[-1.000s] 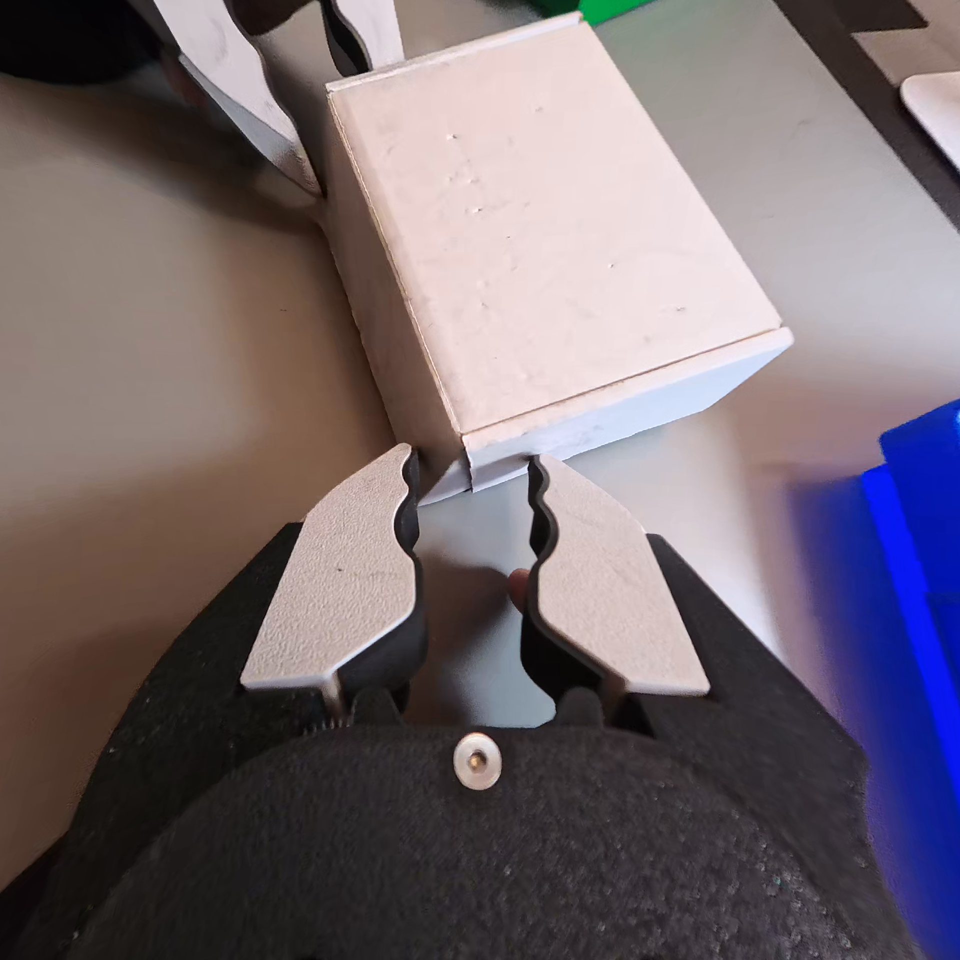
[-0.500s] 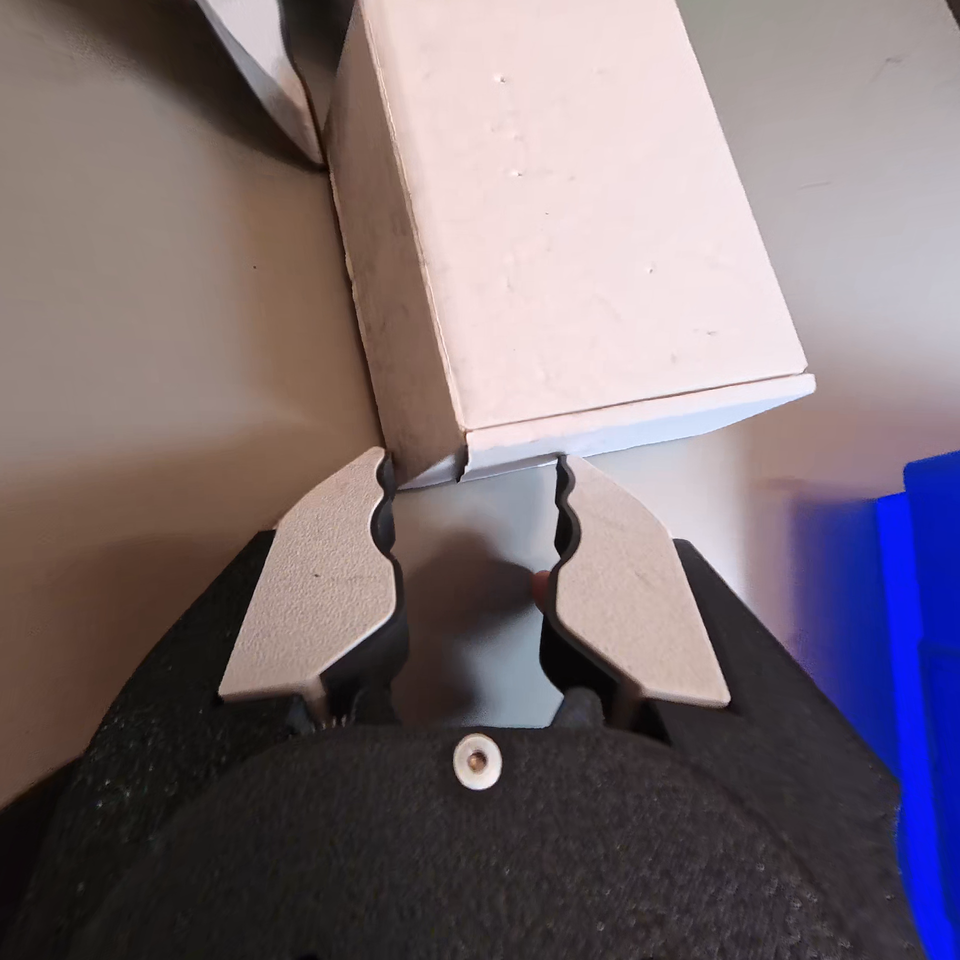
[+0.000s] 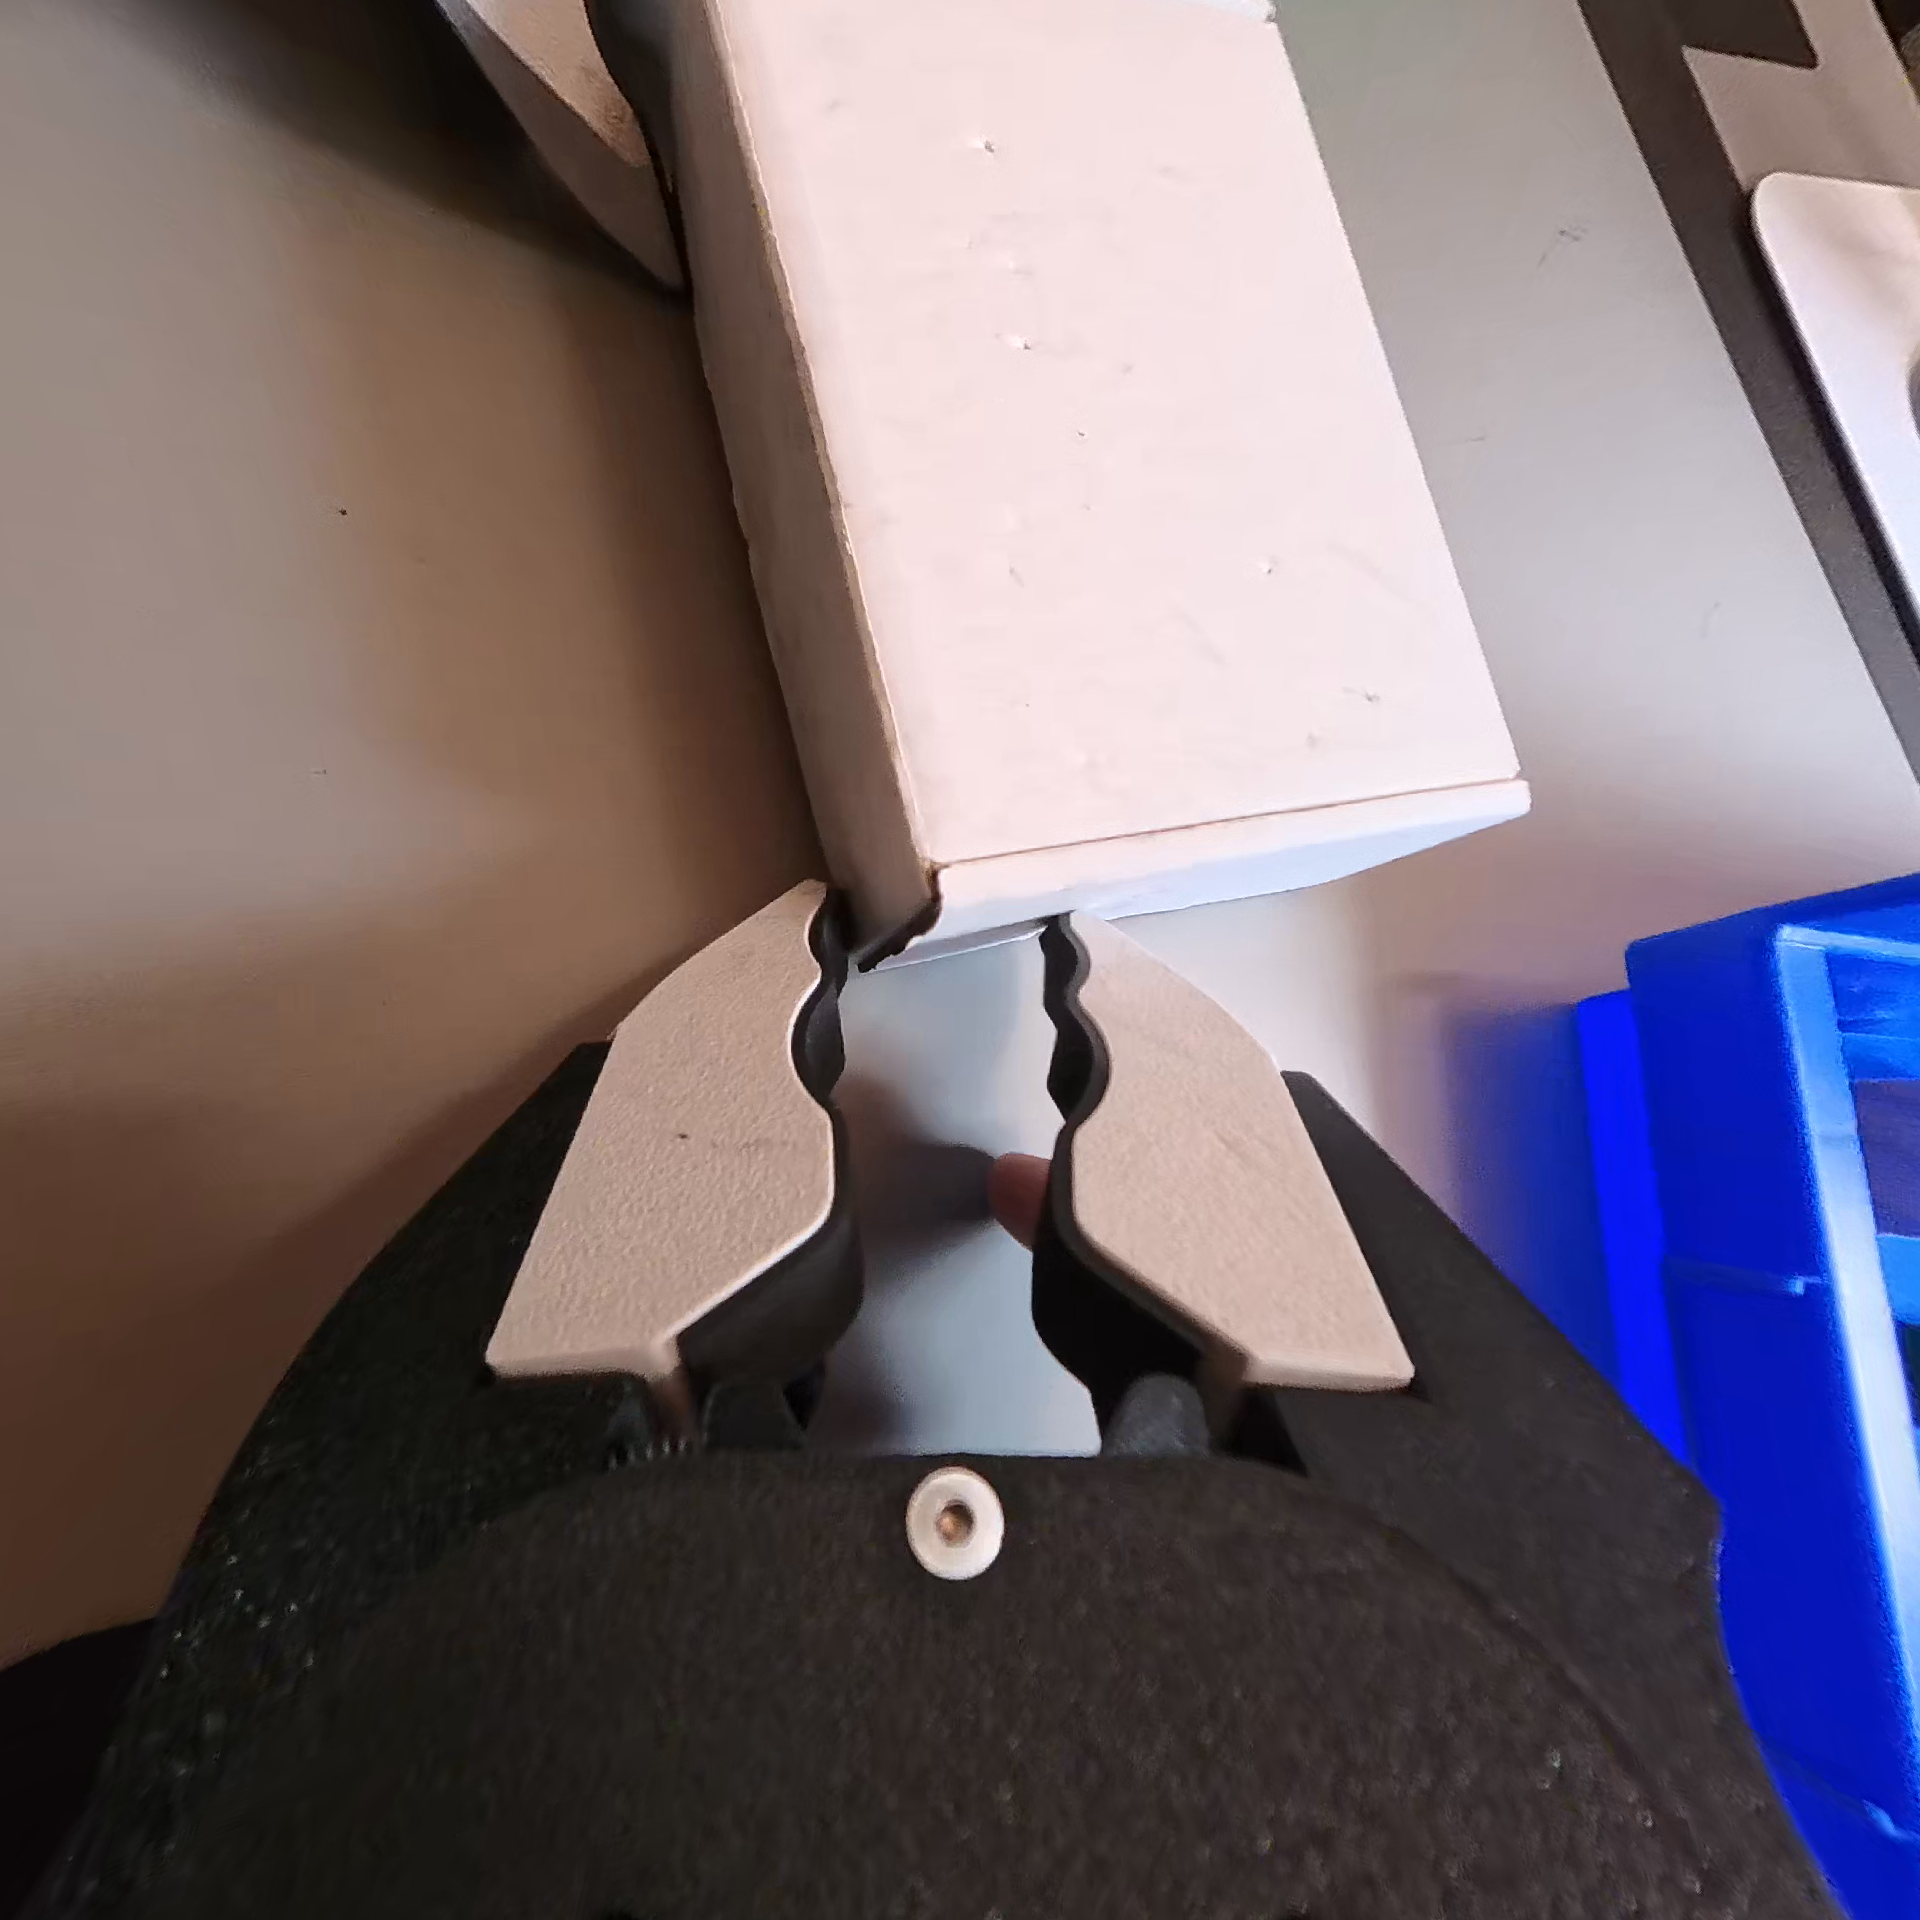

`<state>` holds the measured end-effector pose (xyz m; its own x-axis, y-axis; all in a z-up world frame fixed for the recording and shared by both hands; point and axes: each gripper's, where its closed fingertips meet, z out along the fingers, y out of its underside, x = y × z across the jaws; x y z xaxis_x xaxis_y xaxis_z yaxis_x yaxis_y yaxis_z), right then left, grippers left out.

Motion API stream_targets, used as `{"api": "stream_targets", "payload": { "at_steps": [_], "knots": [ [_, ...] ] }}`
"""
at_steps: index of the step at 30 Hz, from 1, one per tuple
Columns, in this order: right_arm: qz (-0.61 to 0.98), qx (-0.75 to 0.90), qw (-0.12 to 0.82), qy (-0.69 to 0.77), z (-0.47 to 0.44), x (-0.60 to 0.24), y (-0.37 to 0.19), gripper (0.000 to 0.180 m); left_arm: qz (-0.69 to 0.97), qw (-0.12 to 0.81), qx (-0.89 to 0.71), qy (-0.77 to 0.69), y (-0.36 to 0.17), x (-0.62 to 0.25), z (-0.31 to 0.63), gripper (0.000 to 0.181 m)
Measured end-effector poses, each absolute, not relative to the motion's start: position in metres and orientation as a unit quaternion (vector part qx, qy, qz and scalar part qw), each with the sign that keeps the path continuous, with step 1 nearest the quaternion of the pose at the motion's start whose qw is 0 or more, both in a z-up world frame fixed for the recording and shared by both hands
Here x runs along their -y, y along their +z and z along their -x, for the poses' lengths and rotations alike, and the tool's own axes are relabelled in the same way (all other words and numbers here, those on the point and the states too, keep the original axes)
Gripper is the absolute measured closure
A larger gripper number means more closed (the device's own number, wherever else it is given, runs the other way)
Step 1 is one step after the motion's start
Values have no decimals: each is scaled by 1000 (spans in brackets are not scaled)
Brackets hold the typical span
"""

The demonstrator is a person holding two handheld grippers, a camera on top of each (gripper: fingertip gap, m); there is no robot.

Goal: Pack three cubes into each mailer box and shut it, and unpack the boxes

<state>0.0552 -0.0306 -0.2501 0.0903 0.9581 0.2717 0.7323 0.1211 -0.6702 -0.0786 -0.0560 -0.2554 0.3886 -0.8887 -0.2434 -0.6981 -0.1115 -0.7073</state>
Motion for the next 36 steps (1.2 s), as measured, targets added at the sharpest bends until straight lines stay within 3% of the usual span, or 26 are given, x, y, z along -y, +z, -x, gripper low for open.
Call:
{"api": "stream_targets", "payload": {
  "at_steps": [6, 9, 12, 15, 23, 30, 36],
  "knots": [
    [668, 648, 332, 153, -60, 37, -250, 137, 764, 372, -503, -155, -255, 61, 79, 146],
    [675, 649, 321, 139, -67, 37, -230, 108, 773, 374, -484, -166, -247, 68, 80, 123],
    [671, 651, 331, 122, -57, 31, -195, 100, 767, 414, -451, -192, -225, 72, 80, 114],
    [664, 680, 298, 94, -35, 26, -185, 95, 761, 453, -408, -222, -205, 75, 78, 112],
    [635, 758, 143, 46, 13, 12, -223, 53, 759, 495, -367, -208, -205, 78, 97, 108],
    [599, 796, 86, -4, 19, 14, -245, 50, 750, 499, -369, -230, -199, 81, 97, 107],
    [584, 802, 124, 12, 9, 22, -200, 50, 745, 503, -365, -241, -195, 82, 98, 107]
  ]
}}
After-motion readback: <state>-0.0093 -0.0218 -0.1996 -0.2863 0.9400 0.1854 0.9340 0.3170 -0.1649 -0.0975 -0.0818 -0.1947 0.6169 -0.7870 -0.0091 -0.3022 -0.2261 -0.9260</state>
